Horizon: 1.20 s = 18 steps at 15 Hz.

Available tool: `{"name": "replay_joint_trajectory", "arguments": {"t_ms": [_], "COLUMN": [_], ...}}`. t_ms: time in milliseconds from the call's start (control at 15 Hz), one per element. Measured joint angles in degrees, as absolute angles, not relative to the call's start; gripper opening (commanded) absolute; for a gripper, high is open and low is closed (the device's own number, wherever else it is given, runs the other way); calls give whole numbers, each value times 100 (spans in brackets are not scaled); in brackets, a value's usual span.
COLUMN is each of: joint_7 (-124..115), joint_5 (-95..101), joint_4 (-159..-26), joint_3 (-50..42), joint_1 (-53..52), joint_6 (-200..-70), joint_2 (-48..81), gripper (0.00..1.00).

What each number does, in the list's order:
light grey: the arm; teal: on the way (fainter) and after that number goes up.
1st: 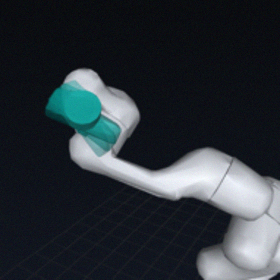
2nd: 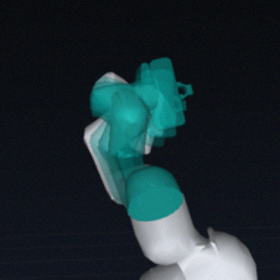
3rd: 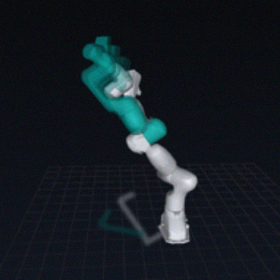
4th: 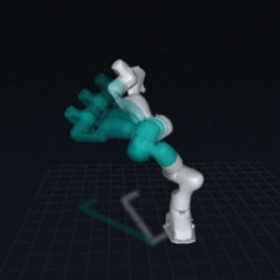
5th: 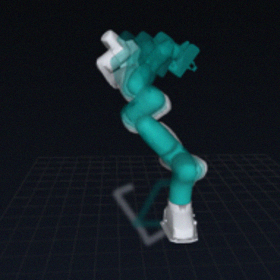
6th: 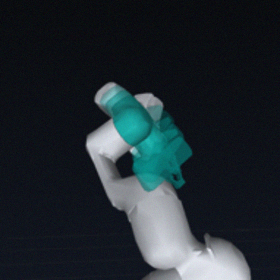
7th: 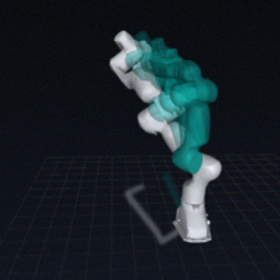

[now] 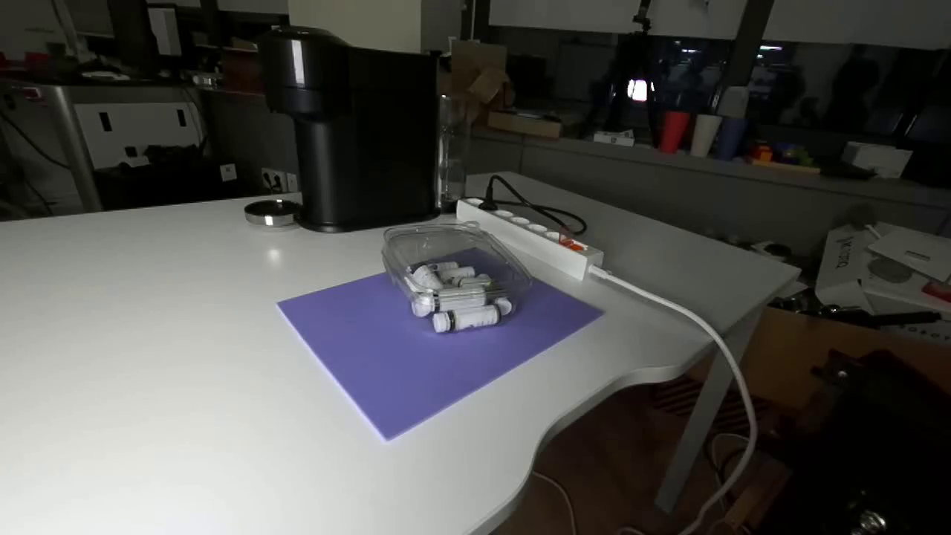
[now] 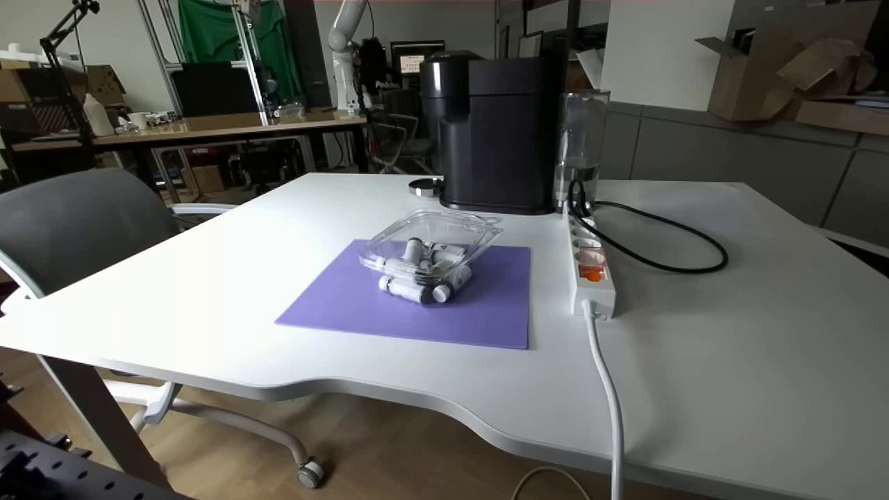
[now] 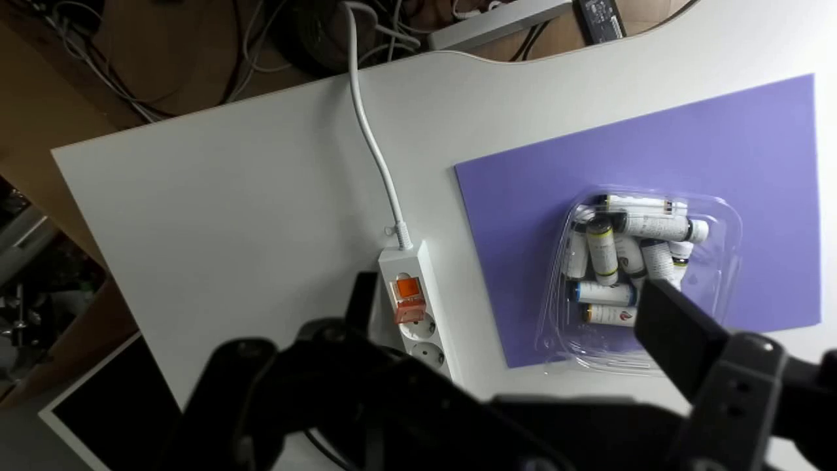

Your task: Open the lid of the transparent bowl, and then close it again

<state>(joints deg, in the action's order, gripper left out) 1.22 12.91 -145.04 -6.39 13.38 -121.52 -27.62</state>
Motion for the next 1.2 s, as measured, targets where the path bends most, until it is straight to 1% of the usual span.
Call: {"name": "replay_joint_trajectory", "arguments": {"t_ms": [467,667,1000,1200], "joint_7": [122,120,171,959], "joint_5": [1283,1244,1154,463], "joint_4": [-14504,-14470,-13997,-13432], "joint_3": [-649,-661,-699,-785], "joint_1": [1326,1317,1234,1049], "joint_6": [-12152,-12292,-12951,-13247], "joint_2": [-2757,-2547,-1323,-338], "gripper": [100,100,100,100]}}
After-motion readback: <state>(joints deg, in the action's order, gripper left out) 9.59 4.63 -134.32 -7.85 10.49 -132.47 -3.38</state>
